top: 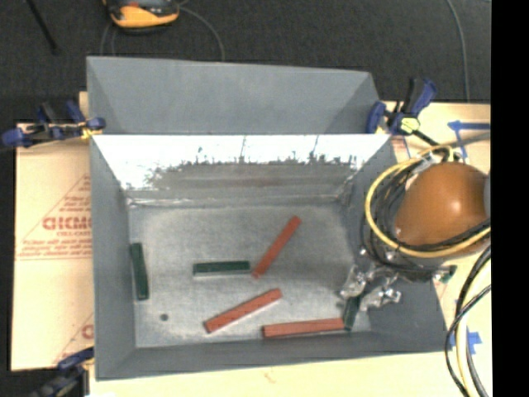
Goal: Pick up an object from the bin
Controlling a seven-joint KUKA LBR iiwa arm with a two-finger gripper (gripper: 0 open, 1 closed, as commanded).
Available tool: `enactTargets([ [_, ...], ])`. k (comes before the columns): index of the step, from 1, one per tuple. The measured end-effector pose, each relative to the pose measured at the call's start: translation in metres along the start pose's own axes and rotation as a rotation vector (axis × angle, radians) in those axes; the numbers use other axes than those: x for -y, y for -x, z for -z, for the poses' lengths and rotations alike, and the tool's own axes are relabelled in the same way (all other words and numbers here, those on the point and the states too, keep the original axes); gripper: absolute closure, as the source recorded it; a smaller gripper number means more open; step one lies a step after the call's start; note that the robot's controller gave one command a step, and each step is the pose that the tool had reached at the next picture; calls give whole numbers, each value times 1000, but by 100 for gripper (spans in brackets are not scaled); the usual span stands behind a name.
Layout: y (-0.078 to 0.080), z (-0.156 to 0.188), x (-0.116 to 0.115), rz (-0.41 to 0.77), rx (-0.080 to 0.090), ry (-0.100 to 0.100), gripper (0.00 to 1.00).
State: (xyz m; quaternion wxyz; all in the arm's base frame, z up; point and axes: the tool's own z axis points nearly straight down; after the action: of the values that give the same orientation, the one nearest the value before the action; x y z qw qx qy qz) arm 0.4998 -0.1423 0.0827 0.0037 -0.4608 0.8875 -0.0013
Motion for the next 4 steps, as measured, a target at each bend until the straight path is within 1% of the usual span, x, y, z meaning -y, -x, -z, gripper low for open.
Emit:
enactTargets([
  [2,0,2,-1,0,0,2,100],
  [3,0,10,-1,-1,-3,6,100],
  [4,-1,22,-1,-3,-4,5,100],
])
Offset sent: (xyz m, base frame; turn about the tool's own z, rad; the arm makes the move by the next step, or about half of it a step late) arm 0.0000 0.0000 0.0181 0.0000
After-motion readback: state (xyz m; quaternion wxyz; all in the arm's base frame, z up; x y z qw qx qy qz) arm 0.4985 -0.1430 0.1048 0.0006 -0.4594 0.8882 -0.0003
